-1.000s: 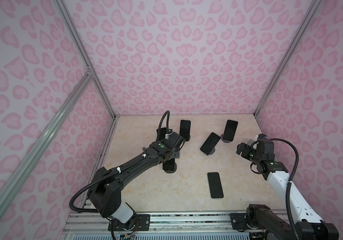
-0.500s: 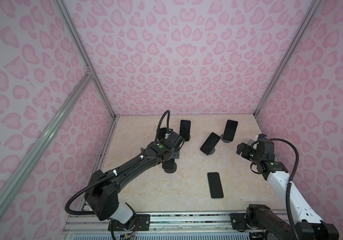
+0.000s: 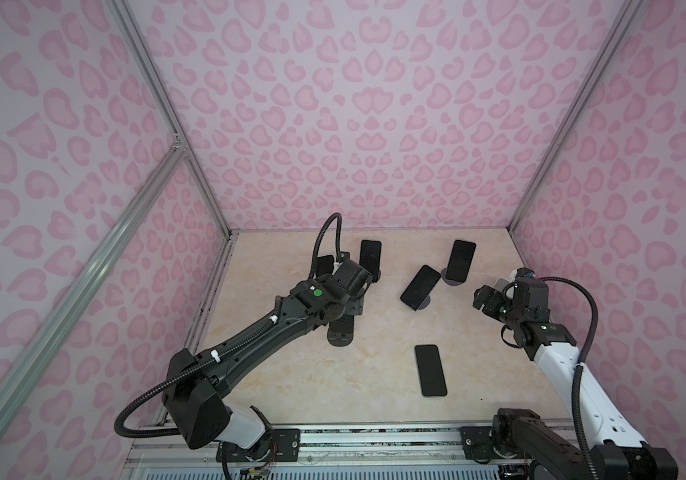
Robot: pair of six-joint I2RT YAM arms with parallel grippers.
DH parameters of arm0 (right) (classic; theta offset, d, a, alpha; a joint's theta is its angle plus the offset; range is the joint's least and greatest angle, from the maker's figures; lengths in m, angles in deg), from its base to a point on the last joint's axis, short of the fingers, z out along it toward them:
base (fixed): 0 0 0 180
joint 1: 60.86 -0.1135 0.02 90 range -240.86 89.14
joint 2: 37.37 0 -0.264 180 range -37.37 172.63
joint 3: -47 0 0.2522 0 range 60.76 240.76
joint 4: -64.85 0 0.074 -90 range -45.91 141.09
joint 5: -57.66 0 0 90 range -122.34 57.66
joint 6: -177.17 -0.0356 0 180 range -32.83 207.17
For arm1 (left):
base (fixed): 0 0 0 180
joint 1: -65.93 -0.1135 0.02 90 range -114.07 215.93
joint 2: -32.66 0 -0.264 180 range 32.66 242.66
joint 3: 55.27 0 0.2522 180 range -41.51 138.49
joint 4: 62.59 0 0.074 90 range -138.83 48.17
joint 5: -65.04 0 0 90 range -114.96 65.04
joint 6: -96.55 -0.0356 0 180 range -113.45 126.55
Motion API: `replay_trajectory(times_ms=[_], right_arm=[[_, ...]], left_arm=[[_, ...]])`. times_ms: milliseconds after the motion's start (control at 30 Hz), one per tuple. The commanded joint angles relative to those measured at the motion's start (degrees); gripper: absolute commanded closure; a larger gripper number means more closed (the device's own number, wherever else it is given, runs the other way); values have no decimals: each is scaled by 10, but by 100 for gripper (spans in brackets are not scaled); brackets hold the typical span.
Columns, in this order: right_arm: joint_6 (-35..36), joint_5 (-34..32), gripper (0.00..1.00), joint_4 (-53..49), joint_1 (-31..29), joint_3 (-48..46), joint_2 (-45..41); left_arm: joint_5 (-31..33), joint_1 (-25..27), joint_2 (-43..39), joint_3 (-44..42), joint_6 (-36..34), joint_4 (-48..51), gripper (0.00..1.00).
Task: Remove the phone from the phone stand
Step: 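Lift the phone off the black stand with the left gripper toward the robot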
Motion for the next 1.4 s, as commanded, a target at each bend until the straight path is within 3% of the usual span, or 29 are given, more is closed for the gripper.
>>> replay_trajectory(times_ms=[0,767,1367], right_arm=[[-1,0,4,4,0,-5,-2],[-4,11,5,5,0,-11,-21],[-12,51,6,-1,-2,-32,-41]], left_arm=[[2,13,-6,6,17,14,39],[-1,112,26,27,82,35,40],[-88,176,100,-1,195,28,43]])
